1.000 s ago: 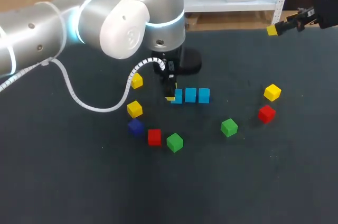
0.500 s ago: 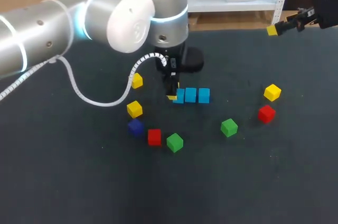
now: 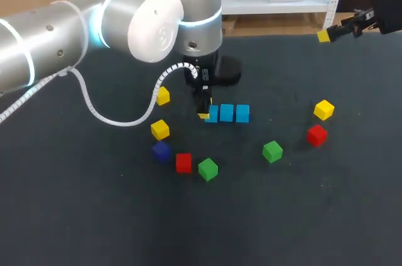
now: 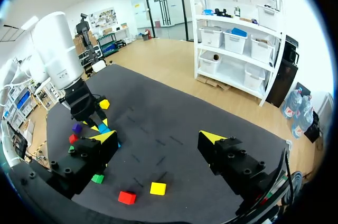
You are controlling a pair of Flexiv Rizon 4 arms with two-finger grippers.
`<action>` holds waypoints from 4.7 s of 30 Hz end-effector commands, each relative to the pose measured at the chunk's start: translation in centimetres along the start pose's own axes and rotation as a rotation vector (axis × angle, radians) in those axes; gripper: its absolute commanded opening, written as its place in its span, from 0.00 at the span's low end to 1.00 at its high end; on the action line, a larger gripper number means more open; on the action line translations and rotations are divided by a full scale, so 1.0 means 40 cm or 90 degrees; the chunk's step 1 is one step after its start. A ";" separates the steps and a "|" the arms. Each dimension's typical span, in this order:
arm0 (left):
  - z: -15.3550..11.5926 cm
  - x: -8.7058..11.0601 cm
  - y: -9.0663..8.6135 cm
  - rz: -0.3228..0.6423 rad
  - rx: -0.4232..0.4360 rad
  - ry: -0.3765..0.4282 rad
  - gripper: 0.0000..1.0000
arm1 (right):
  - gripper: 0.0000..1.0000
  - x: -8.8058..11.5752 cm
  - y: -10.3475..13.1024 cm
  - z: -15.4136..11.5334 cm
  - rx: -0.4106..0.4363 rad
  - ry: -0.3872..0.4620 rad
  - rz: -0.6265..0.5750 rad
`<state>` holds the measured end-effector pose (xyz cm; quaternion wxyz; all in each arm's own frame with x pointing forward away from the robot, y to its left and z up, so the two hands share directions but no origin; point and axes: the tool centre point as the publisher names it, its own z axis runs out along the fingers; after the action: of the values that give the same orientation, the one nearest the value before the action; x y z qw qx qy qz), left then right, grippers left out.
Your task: Place the blue cubes, place green cubes on the blue cubes, place the yellow cubes on the green cubes, then place the red cubes on the yellow cubes, and place purple cube on the red cubes.
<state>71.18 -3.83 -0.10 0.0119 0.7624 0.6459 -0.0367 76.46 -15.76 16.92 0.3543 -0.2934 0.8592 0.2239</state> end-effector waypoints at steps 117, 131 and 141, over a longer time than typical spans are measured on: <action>-0.035 0.006 0.014 -0.104 0.000 -0.045 1.00 | 1.00 0.001 -0.001 0.001 -0.002 -0.001 -0.001; -0.238 0.142 0.019 -0.378 -0.060 -0.153 1.00 | 1.00 0.001 -0.001 0.001 -0.002 -0.001 -0.001; -0.281 0.141 -0.054 -0.414 -0.102 -0.112 1.00 | 1.00 0.001 -0.001 0.001 -0.002 -0.001 -0.001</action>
<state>72.64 2.39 10.43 0.0819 0.5115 0.8534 -0.0572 76.46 -15.77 16.93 0.3543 -0.2933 0.8592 0.2239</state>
